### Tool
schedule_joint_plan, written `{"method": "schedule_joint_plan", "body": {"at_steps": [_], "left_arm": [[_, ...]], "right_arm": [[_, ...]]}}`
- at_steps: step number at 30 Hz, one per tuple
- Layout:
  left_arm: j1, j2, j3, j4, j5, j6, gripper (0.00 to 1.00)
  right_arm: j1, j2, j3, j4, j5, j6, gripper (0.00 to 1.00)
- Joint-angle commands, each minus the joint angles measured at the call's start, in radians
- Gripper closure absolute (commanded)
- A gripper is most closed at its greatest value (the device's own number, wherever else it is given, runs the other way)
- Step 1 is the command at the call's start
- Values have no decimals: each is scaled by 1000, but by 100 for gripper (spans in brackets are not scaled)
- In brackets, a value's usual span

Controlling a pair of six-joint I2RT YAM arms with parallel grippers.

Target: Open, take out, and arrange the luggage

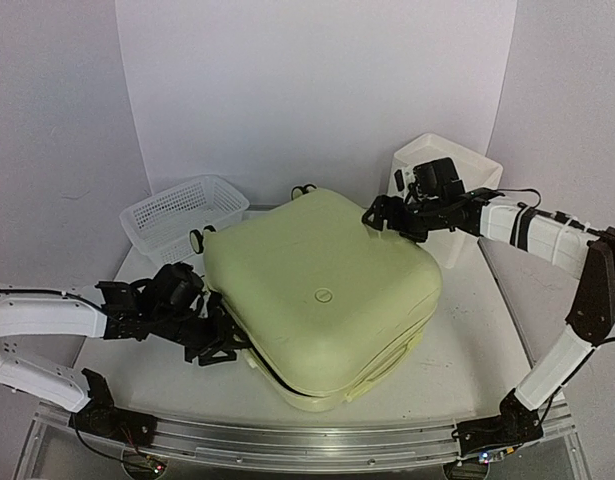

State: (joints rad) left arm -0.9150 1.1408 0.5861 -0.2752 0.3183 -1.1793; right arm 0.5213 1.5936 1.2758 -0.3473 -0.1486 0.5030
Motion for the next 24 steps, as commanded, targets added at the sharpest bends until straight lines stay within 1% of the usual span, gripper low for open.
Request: {"method": "schedule_joint_plan", "body": {"at_steps": [1,4,8,10,13,15,18,22,24], "left_arm": [[-127,164,170,181,-18,132,49],[-193,240,255,188,-72,172,48],[-266,369,400,197,-127,253,46],[-300,436,463,197,-149,282,46],[-351,478,520,196,-192,318,47],[-379,472,519,195,-233,332,47],[-388,417,456,195,-305,321,46],[-383,297,349,179,-423,354,43],[-358,222,315,156,-433,366,40]], "right_arm": [[27,37,71,-192,83,-95,7],[26,-12,106,-243,207,-135,2],[27,-98,98,-298,332,-170,2],[27,-130,101,-335,365,-175,2],[27,-171,112,-399,369,-177,2],[27,-202,108,-432,365,-178,2],[27,-261,88,-467,355,-178,2],[31,-307,67,-513,302,-145,2],[38,-320,61,-531,291,-114,2]]}}
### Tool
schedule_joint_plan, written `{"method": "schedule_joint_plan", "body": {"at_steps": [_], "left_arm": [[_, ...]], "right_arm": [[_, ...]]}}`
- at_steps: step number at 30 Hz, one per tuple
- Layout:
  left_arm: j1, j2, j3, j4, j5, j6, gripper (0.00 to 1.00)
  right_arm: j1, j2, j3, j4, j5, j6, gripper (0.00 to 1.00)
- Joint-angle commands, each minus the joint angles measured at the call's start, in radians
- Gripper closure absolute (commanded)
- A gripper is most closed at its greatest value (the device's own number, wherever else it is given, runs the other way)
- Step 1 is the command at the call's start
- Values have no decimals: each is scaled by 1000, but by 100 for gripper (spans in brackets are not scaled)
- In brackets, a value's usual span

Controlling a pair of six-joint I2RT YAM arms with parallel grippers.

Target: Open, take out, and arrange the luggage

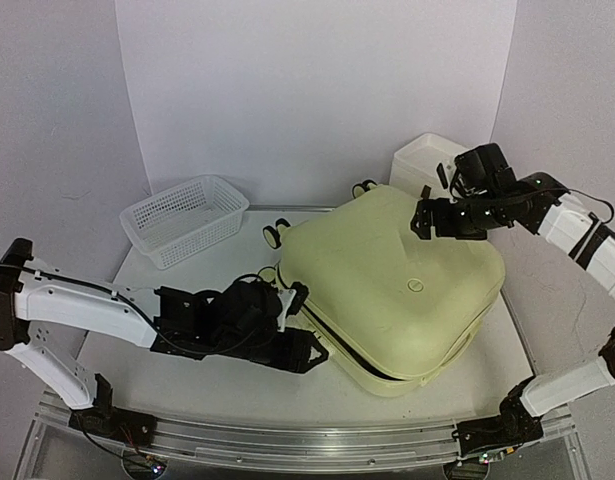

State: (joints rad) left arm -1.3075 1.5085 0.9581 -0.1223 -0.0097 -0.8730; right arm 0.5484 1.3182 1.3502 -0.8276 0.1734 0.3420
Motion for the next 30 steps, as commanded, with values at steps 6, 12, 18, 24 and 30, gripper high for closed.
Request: {"method": "schedule_joint_plan", "body": {"at_steps": [6,12,18,24,30], "left_arm": [[227,-307,-19,-266,-96,195,43],[532,-359,74,-347,95,369,40],[726,-146,294,-336,291,470,34],[773,96,556,-349,356,528,17],[795,330,762,-395,390,550,8]], "right_arm": [[13,-122,-59,-124,70,232,2],[12,-258,-229,-134,109,404,2],[-11,-342,-323,-140,153,483,2],[-43,-374,-338,-179,204,562,2],[-47,-420,-410,-123,155,608,2]]}}
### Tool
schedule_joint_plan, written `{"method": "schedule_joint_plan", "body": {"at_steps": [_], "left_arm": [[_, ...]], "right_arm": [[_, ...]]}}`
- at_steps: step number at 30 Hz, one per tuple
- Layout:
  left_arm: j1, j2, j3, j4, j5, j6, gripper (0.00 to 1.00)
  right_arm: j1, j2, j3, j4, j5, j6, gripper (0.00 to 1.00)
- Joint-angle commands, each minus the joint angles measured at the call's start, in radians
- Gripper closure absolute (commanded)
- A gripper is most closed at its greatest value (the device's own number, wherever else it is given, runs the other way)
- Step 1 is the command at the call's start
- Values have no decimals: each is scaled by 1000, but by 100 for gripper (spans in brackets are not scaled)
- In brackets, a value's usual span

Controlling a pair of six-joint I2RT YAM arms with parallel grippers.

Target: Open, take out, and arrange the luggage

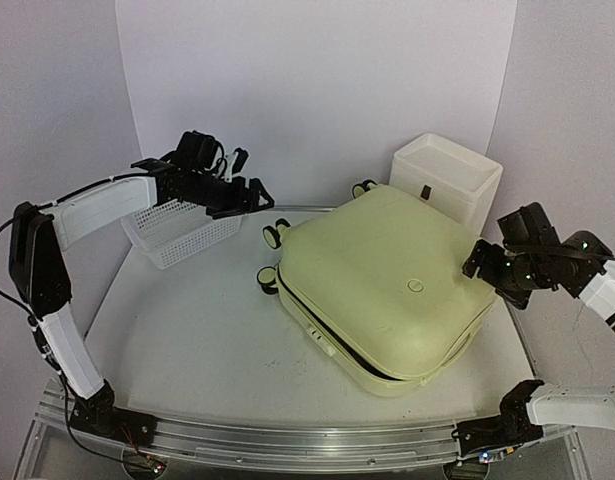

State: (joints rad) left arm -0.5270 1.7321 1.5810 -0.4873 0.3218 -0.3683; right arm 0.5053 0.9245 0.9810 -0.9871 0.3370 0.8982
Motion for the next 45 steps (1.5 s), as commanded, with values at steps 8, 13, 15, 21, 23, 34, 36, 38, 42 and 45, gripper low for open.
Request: {"method": "schedule_joint_plan", "body": {"at_steps": [8,13,15,21,23,34,36,38,42,45], "left_arm": [[26,393,421,-113,105,57,7],[27,491,476,-139,223,47,16],[27,497,455,-139,284,38,24],[27,375,235,-121,324,48,37],[27,318,149,-114,334,51,41],[22,-144,-538,203,311,-174,55],[20,-209,-612,204,312,-191,55],[11,-267,-677,204,307,-208,56],[-37,-355,-757,206,289,-231,56],[-130,-381,-764,210,241,-240,56]], "right_arm": [[-4,-109,-141,148,-75,109,2],[-4,-98,-186,197,-138,116,2],[-4,-95,-206,234,-168,114,2],[-5,-85,-221,325,-222,72,2],[-5,-64,-214,348,-240,55,2],[10,198,-172,646,-492,-33,2],[27,279,-111,670,-492,-66,2],[45,386,-23,682,-503,-102,2],[72,636,196,680,-532,-185,2],[73,714,343,636,-458,-256,2]]}}
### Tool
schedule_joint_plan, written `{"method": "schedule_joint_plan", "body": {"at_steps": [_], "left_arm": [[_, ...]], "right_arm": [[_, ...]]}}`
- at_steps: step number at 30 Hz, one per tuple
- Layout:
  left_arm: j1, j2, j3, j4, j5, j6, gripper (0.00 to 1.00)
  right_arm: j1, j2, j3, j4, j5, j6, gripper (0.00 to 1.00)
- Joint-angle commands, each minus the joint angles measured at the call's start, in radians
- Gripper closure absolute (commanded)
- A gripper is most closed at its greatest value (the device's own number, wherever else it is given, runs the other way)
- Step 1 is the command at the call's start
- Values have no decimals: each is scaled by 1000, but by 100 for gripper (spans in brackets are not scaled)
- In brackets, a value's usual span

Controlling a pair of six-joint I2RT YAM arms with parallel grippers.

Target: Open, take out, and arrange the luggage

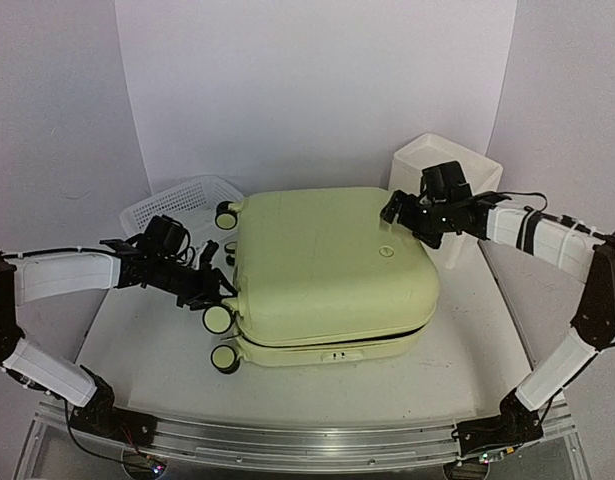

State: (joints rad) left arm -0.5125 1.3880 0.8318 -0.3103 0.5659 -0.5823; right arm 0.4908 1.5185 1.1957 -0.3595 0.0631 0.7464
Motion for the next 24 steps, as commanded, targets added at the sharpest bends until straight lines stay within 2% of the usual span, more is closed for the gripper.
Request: {"method": "schedule_joint_plan", "body": {"at_steps": [1,7,11,14,18,24], "left_arm": [[-180,-38,-8,33,-29,-35,56],[-340,-37,32,41,-146,-82,56],[-430,-14,58,43,-217,-57,55],[-466,8,62,47,-259,-32,55],[-489,-12,50,59,-331,3,55],[-511,-200,-50,108,-509,69,52]], "right_arm": [[88,123,180,-23,-146,-138,2],[88,44,255,-206,136,-309,2],[88,-7,298,-388,274,-341,2],[88,-82,254,-409,243,-345,2],[89,-164,206,-412,127,-359,2],[102,-226,141,-386,-20,-395,2]]}}
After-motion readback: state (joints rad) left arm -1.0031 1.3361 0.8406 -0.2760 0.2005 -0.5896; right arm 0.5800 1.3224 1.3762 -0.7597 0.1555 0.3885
